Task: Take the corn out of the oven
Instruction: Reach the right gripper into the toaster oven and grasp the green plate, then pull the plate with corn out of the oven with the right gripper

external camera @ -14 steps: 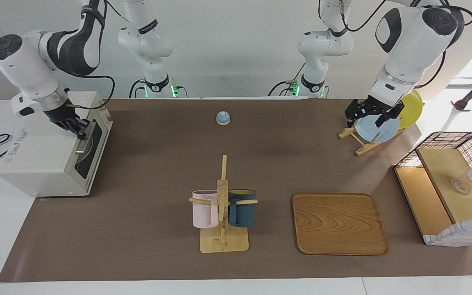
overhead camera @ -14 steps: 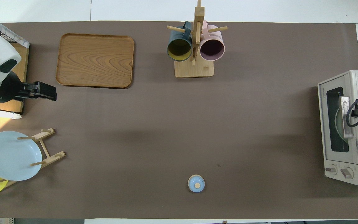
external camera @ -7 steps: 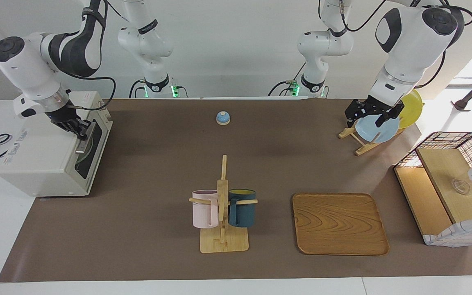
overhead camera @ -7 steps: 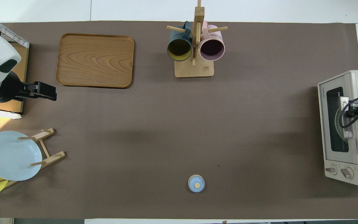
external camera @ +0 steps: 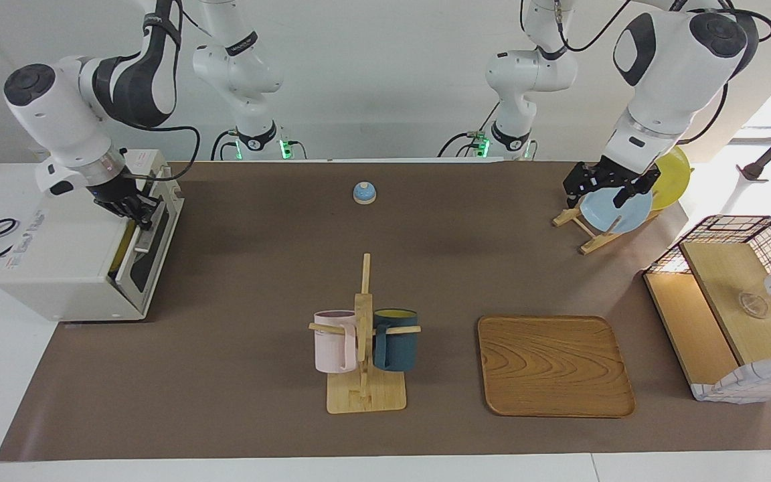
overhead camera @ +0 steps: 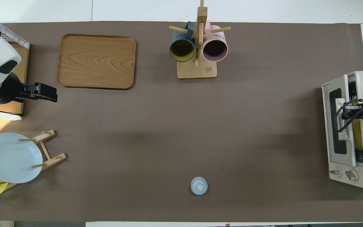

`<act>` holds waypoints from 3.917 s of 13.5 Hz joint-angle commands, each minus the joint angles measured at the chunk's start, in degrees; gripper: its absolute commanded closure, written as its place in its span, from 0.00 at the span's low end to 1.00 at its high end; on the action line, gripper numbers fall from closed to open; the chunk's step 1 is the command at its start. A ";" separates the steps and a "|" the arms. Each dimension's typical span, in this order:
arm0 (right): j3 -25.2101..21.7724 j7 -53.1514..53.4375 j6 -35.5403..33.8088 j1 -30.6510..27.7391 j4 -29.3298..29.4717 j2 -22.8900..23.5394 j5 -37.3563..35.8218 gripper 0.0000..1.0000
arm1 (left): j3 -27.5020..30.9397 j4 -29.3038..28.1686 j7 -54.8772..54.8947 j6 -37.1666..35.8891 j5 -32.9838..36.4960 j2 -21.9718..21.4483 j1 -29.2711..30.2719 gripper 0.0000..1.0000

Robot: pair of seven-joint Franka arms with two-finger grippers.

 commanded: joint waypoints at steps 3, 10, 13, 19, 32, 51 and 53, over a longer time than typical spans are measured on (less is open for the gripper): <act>0.01 -0.70 9.92 1.63 -6.45 2.84 -0.11 1.00 | -0.24 -0.73 0.84 0.38 -0.55 -1.07 0.49 0.00; 0.10 -0.35 21.78 6.65 -11.19 7.14 -0.11 1.00 | -0.24 -0.73 0.84 0.38 -0.55 -1.07 0.49 0.00; 0.10 -0.35 24.60 6.56 -11.99 9.60 -0.11 1.00 | -0.24 -0.73 0.84 0.38 -0.55 -1.07 0.49 0.00; 0.18 0.87 24.61 8.39 -11.99 11.37 0.50 1.00 | -0.24 -0.73 0.84 0.38 -0.55 -1.07 0.49 0.00; 0.27 4.22 3.35 12.19 1.10 7.60 1.65 0.01 | -0.24 -0.73 0.84 0.38 -0.55 -1.07 0.58 0.00; 0.18 -2.63 12.48 3.13 -11.73 3.02 -3.89 0.76 | -0.15 -0.91 0.93 0.64 -0.46 -1.07 0.58 0.00; 0.36 -2.81 11.08 4.09 -10.68 3.28 -6.24 1.00 | -0.15 -1.00 0.66 0.12 -0.46 -1.16 0.58 0.00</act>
